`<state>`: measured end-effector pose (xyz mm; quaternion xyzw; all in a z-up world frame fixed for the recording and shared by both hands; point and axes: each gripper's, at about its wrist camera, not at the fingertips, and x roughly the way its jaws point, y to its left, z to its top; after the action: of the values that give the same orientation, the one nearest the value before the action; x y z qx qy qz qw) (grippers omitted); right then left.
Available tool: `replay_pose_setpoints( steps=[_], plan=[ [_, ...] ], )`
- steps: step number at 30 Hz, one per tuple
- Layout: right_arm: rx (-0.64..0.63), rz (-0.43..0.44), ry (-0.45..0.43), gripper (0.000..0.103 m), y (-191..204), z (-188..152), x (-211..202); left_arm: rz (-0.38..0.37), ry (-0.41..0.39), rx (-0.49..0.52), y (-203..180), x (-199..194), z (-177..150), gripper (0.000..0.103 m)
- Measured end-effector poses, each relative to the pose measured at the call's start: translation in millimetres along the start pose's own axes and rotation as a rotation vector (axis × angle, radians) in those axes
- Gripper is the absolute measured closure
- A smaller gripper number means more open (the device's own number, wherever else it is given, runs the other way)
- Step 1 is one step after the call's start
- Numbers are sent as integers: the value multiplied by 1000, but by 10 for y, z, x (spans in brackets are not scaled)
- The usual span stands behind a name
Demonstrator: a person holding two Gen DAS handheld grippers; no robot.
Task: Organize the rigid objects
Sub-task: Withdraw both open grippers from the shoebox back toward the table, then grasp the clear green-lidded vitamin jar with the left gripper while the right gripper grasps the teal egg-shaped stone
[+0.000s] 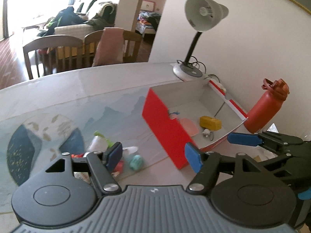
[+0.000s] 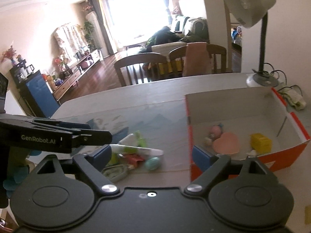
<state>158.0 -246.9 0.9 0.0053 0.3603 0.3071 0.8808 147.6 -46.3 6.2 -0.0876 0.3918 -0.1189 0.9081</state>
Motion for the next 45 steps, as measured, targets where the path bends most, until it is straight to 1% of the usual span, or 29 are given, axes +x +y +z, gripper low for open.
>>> replay_pose_setpoints(
  steps=[4, 5, 7, 11, 15, 19, 23, 25, 32, 36, 43, 45],
  plan=[
    [-9, 21, 15, 11, 142, -34, 39, 12, -5, -35, 175, -109, -91, 28],
    [-11, 27, 19, 11, 181, -51, 53, 15, -8, -41, 219, -138, -116, 24],
    [-14, 33, 31, 11, 240, -77, 81, 25, -19, -51, 302, -194, -170, 20],
    [-23, 46, 53, 11, 357, -132, 137, 40, -28, -72, 470, -262, -272, 19],
    [-56, 49, 73, 11, 444, -178, 202, 59, -37, -79, 615, -308, -410, 16],
    [-70, 48, 92, 11, 488, -207, 269, 74, -26, -104, 770, -314, -539, 15],
    [-88, 37, 111, 11, 513, -232, 358, 100, -16, -127, 908, -286, -679, 5],
    [-98, 31, 120, 11, 526, -248, 411, 107, -16, -133, 962, -274, -736, 4],
    [-103, -15, 140, 12, 494, -312, 694, 120, -25, -195, 1168, -135, -838, 4],
    [-122, -26, 164, 13, 456, -357, 880, 113, 8, -224, 1258, 46, -852, 4],
    [-116, -68, 186, 16, 306, -390, 1189, 114, 25, -187, 1244, 356, -870, 4],
    [-114, -80, 197, 19, 267, -403, 1281, 119, 34, -183, 1244, 449, -864, 4]
  ],
)
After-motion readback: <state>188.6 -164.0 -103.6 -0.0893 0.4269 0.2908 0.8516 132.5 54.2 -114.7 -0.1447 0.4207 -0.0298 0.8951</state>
